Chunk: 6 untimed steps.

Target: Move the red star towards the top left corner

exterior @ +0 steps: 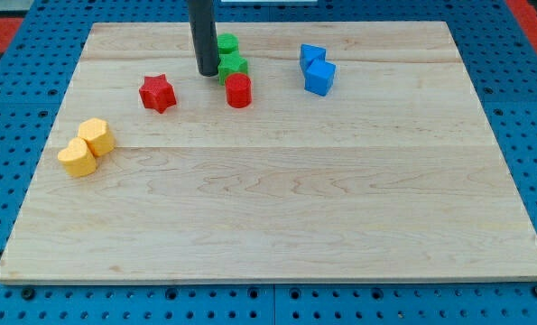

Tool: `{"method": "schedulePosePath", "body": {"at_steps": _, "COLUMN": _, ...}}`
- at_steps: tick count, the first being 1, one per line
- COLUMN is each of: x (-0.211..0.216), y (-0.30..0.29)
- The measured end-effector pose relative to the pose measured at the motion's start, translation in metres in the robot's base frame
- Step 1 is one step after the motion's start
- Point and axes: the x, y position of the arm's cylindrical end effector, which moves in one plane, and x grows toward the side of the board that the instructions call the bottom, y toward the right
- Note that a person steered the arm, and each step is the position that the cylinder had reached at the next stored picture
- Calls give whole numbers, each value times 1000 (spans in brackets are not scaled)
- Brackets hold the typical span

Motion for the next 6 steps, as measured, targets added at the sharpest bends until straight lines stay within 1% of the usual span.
{"method": "schedulePosePath", "body": {"at_steps": 3, "x": 87, "y": 27}}
{"method": "schedulePosePath", "body": {"at_steps": 4, "x": 82, "y": -23}}
{"method": "schedulePosePath", "body": {"at_steps": 5, "x": 55, "y": -67}}
{"method": "schedulePosePath", "body": {"at_steps": 6, "x": 2, "y": -79}}
